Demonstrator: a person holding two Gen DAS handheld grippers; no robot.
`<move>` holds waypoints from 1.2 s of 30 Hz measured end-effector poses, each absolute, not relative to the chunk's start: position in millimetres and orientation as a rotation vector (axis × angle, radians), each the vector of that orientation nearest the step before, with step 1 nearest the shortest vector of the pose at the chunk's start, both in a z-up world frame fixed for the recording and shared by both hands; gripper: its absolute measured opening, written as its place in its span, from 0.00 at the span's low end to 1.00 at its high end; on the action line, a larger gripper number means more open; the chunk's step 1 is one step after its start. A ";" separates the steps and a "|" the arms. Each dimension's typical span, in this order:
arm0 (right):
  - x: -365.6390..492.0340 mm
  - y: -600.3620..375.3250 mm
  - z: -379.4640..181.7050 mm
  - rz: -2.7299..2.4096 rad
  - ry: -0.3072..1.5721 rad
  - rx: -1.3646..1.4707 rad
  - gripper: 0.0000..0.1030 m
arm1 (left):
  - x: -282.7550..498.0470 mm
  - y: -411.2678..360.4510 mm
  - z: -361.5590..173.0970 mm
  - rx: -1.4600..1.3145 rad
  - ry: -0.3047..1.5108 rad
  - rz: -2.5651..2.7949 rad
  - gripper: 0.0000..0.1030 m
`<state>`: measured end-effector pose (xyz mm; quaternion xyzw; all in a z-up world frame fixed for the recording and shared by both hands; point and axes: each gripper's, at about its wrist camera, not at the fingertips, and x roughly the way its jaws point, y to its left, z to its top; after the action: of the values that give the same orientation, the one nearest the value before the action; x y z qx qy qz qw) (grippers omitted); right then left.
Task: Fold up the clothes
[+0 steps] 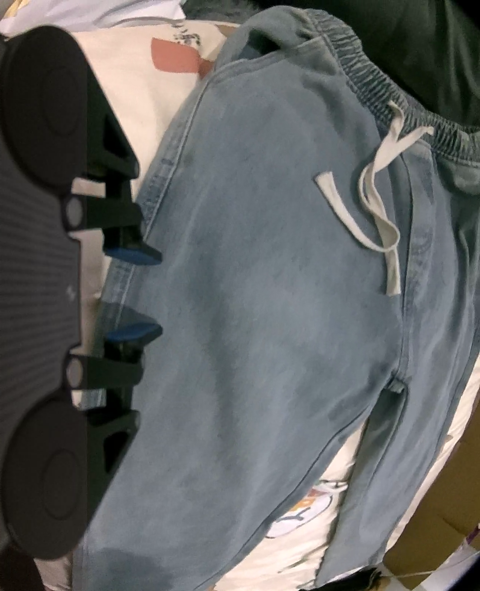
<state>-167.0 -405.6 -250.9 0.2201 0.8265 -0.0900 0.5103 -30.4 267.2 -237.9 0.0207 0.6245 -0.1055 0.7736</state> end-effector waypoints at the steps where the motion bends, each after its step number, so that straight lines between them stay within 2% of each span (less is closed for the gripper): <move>1: -163.3 -406.6 -248.0 -0.236 1.992 0.499 0.18 | -30.2 267.4 -236.4 0.043 1.346 -0.229 0.37; 5: -149.1 -414.6 -223.8 -0.261 1.950 0.439 0.39 | -28.6 266.4 -228.8 0.040 1.309 -0.223 0.37; 6: -144.8 -417.2 -215.4 -0.262 1.918 0.440 0.40 | -27.2 265.3 -227.5 0.039 1.302 -0.223 0.37; 12: -110.8 -415.4 -184.1 -0.195 1.684 0.353 0.40 | -17.9 259.0 -215.0 0.043 1.248 -0.230 0.37; 18: -96.2 -389.9 -195.3 -0.126 1.519 0.297 0.40 | -7.0 249.5 -211.3 0.064 1.213 -0.206 0.37; 20: -101.8 -380.7 -209.1 -0.114 1.499 0.273 0.40 | -6.5 248.4 -210.2 0.049 1.219 -0.196 0.40; 26: -106.0 -376.7 -234.0 -0.146 1.470 0.195 0.40 | -9.0 248.3 -218.9 0.045 1.237 -0.145 0.41; 32: -111.3 -410.3 -252.9 -0.272 1.503 0.312 0.39 | -12.0 250.3 -235.9 0.014 1.288 -0.107 0.45; 36: -109.4 -413.5 -251.9 -0.306 1.509 0.239 0.40 | -20.0 261.4 -246.7 0.003 1.316 -0.075 0.45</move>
<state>-109.4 -413.5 -251.9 0.1077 0.6806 -0.1381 0.7114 -20.0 261.4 -246.7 0.0015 0.6112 -0.0350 0.7907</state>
